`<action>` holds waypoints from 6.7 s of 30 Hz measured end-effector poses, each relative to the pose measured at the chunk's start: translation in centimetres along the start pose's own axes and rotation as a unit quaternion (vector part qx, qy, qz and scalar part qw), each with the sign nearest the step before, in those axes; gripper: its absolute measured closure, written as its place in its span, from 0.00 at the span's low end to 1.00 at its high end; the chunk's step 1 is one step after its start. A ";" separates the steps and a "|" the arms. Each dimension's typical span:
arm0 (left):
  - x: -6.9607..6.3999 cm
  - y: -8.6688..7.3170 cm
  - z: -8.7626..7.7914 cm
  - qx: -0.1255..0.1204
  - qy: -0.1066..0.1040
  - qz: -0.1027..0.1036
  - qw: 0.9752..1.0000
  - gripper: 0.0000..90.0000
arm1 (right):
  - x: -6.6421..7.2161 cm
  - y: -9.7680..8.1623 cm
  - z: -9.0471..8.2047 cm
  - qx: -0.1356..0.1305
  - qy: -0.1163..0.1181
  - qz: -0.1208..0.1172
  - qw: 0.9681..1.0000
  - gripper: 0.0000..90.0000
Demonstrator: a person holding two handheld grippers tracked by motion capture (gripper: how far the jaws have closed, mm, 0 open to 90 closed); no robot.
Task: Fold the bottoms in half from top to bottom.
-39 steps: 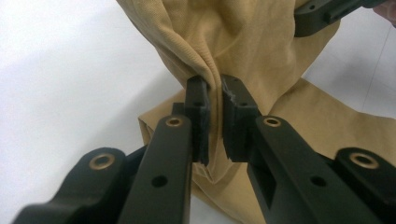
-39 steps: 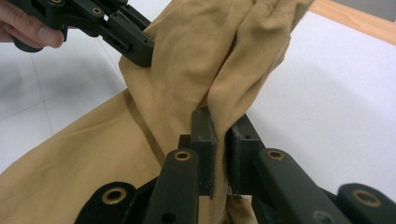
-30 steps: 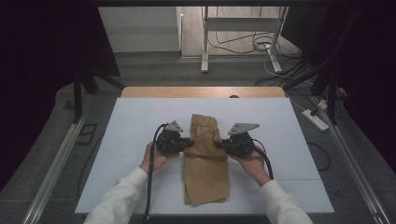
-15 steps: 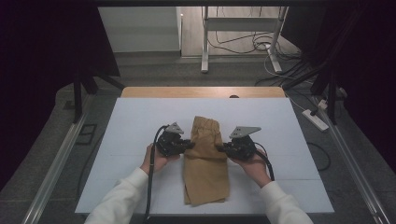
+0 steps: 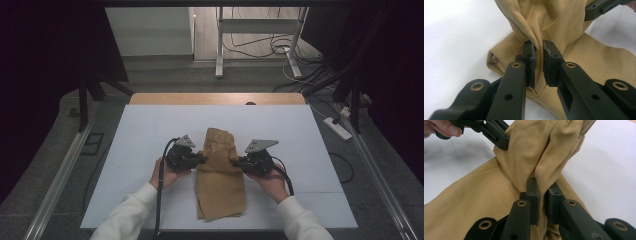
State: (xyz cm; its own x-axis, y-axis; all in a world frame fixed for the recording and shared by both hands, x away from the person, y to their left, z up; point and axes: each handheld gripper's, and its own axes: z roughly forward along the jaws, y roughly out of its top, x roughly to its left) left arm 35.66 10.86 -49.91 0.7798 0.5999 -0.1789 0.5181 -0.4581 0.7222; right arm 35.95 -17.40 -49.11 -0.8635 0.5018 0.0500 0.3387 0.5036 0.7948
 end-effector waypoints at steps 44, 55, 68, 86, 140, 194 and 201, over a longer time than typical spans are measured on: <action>-1.3 -1.1 -0.2 0.022 -0.016 0.016 0.999 0.87 | 1.7 -2.1 -0.6 0.022 0.004 -0.014 1.000 0.90; -1.6 -1.5 -0.2 0.029 -0.025 0.021 0.999 0.83 | 2.0 -2.7 -0.8 0.031 0.011 -0.017 0.999 0.85; -1.8 -1.9 -0.1 0.040 -0.029 0.027 0.998 0.78 | 2.4 -3.3 -1.0 0.041 0.013 -0.013 0.999 0.79; -0.2 -4.2 -1.9 0.084 0.024 0.003 0.996 0.43 | 1.3 -4.5 -3.0 0.102 -0.046 0.018 0.994 0.37; 2.3 -0.1 0.1 0.021 0.040 -0.056 0.997 0.36 | -3.3 -0.5 -0.9 0.031 -0.058 0.078 0.995 0.35; 2.4 0.2 3.4 0.068 0.010 -0.039 0.997 0.81 | -3.9 -0.3 3.3 0.101 -0.007 0.057 0.993 0.80; 2.4 0.2 3.3 0.065 0.010 -0.038 0.997 0.81 | -3.8 -0.2 3.2 0.098 -0.009 0.054 0.994 0.80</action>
State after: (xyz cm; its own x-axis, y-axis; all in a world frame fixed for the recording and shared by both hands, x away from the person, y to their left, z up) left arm 38.82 10.05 -52.41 0.7303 0.6481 -0.2159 0.6174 -0.4910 0.6146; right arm 40.37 -17.16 -51.39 -0.8120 0.5722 0.1152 0.4965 0.5734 0.6517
